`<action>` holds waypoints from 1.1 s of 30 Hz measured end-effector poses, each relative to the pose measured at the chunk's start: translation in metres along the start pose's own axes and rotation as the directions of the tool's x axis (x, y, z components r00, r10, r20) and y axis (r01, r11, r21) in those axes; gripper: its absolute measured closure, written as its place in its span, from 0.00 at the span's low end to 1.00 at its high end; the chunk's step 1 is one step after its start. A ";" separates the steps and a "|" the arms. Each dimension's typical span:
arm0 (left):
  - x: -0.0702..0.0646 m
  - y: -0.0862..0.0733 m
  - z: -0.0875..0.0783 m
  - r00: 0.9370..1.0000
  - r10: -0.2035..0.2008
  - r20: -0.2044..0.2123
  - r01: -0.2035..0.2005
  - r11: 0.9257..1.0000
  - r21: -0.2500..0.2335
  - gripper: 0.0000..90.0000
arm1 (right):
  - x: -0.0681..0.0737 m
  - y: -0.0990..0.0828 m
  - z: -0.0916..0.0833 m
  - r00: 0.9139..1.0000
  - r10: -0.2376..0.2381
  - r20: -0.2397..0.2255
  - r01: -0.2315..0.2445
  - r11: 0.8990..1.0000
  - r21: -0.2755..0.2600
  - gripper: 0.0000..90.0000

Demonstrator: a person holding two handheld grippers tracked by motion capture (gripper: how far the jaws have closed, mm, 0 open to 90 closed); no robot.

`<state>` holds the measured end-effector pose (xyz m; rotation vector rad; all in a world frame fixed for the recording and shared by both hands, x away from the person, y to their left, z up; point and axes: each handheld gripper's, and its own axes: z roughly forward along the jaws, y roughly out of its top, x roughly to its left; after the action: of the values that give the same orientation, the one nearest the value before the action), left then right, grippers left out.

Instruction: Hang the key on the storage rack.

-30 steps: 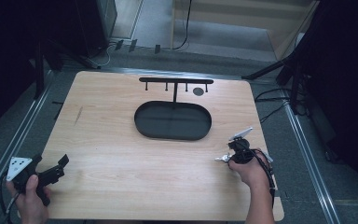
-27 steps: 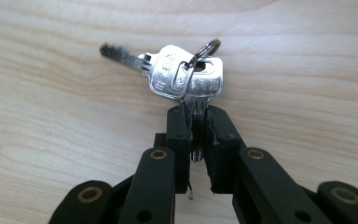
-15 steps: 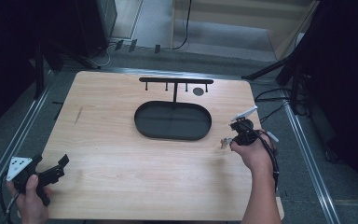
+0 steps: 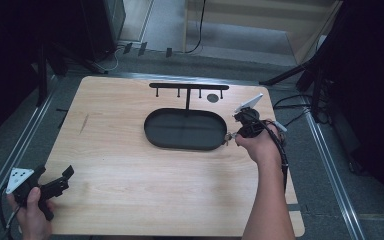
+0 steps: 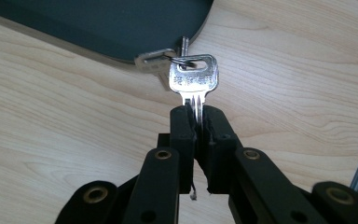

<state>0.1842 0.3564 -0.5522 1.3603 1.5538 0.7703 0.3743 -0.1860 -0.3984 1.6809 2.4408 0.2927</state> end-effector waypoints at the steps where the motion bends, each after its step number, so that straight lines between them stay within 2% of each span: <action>1: 0.000 0.000 0.000 1.000 0.000 -0.002 0.000 1.000 0.000 0.02 | -0.002 0.002 0.000 0.997 0.023 0.067 -0.024 1.000 0.020 0.93; 2: 0.000 0.000 0.000 1.000 0.000 -0.002 0.000 1.000 0.000 0.02 | -0.002 0.002 0.000 0.997 0.023 0.067 -0.024 1.000 0.020 0.93; 3: 0.000 0.000 0.000 1.000 0.002 -0.004 -0.002 1.000 0.001 0.02 | -0.006 0.002 0.000 0.997 0.065 0.049 -0.066 0.997 0.029 0.93; 5: 0.000 0.000 0.000 1.000 0.001 -0.005 -0.001 1.000 0.002 0.02 | -0.008 0.002 -0.002 0.997 0.070 0.011 -0.070 0.998 0.003 0.93; 6: 0.000 0.000 0.000 1.000 0.001 -0.005 -0.001 1.000 0.002 0.02 | -0.008 0.002 -0.002 0.997 0.070 0.011 -0.070 0.998 0.003 0.93; 8: 0.000 0.000 0.000 1.000 0.004 -0.005 -0.004 1.000 0.002 0.02 | -0.009 0.004 -0.006 0.996 0.082 -0.022 -0.083 0.996 -0.032 0.93; 9: -0.001 0.000 0.000 1.000 0.009 -0.007 -0.009 1.000 0.004 0.02 | -0.009 0.007 -0.009 0.997 0.072 -0.036 -0.074 0.996 -0.057 0.93; 11: -0.001 0.000 0.000 1.000 0.014 -0.008 -0.014 1.000 0.004 0.02 | -0.006 0.012 -0.013 0.997 0.065 -0.046 -0.068 0.995 -0.068 0.93; 14: -0.001 0.000 0.000 1.000 0.015 -0.008 -0.014 1.000 0.005 0.02 | -0.002 0.017 -0.016 0.997 0.058 -0.050 -0.062 0.995 -0.079 0.93; 15: -0.001 0.000 0.000 1.000 0.016 -0.008 -0.016 1.000 0.005 0.02 | 0.003 0.025 -0.020 0.998 0.050 -0.041 -0.054 0.994 -0.091 0.93; 16: -0.001 0.000 0.000 1.000 0.016 -0.008 -0.016 1.000 0.005 0.02 | 0.003 0.025 -0.020 0.998 0.050 -0.041 -0.054 0.994 -0.091 0.93; 21: -0.001 0.000 0.000 1.000 0.012 -0.012 -0.012 1.000 0.000 0.02 | 0.015 0.047 -0.032 0.999 0.045 -0.006 -0.045 0.991 -0.123 0.93; 33: -0.001 0.000 -0.001 1.000 0.009 -0.017 -0.009 1.000 -0.004 0.02 | 0.022 0.070 -0.048 0.998 0.059 0.012 -0.056 0.981 -0.185 0.93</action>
<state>0.1835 0.3552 -0.5518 1.3618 1.5589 0.7924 0.4177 -0.1441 -0.3352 1.6685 2.2761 0.4938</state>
